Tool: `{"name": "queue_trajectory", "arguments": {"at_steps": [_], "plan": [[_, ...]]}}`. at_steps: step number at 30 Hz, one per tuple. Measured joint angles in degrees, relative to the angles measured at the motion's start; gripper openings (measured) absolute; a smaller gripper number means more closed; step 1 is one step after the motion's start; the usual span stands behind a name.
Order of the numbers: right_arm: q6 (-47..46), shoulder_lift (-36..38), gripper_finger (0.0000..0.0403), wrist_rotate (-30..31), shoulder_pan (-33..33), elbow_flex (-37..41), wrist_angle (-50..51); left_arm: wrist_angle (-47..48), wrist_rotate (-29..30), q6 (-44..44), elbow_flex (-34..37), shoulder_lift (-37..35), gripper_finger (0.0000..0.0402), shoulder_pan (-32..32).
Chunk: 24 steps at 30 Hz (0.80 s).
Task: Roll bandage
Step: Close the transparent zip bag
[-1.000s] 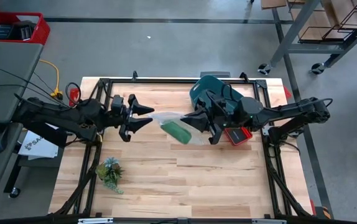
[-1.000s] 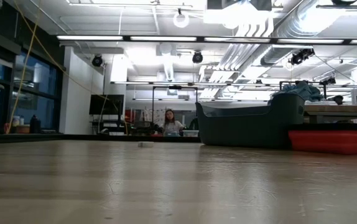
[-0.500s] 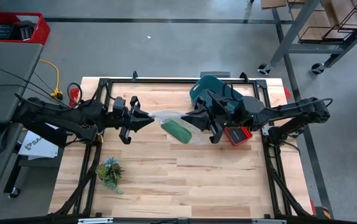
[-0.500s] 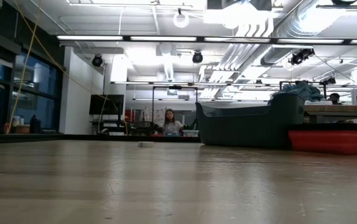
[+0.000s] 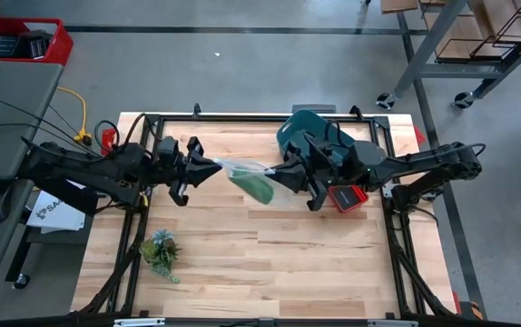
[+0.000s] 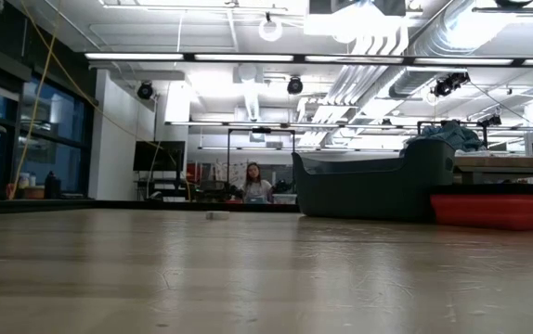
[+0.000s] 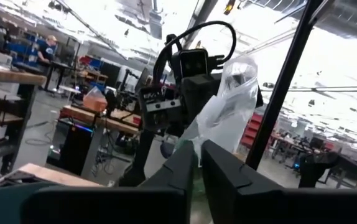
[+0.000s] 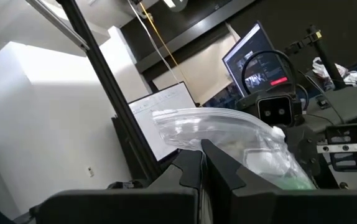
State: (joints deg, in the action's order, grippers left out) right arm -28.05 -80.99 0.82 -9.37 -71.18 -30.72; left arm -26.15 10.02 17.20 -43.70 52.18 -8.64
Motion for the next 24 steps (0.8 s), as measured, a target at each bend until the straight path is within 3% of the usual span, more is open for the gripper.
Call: {"name": "queue_trajectory", "arguments": {"at_steps": [7, 13, 17, 24], "plan": [[-0.1, 0.0, 0.0000, -0.7, 0.0, 0.0, -0.1, 0.4, -1.1, 0.1, 0.0, 0.0, 0.0110, 0.0], [-0.4, 0.0, 0.0000, -1.1, 0.0, 0.0, -0.2, -0.4, -6.0, 2.7, 0.0, 0.0, 0.0184, 0.0], [-0.4, 0.0, 0.0000, -1.6, 0.0, 0.0, -0.4, 0.2, -9.2, 3.7, 0.0, -0.3, 0.0210, 0.0], [-0.4, 0.0, 0.0000, -3.0, 0.0, 0.0, -0.8, 4.6, -9.4, 3.7, 0.0, -3.5, 0.0223, 0.0]]}}
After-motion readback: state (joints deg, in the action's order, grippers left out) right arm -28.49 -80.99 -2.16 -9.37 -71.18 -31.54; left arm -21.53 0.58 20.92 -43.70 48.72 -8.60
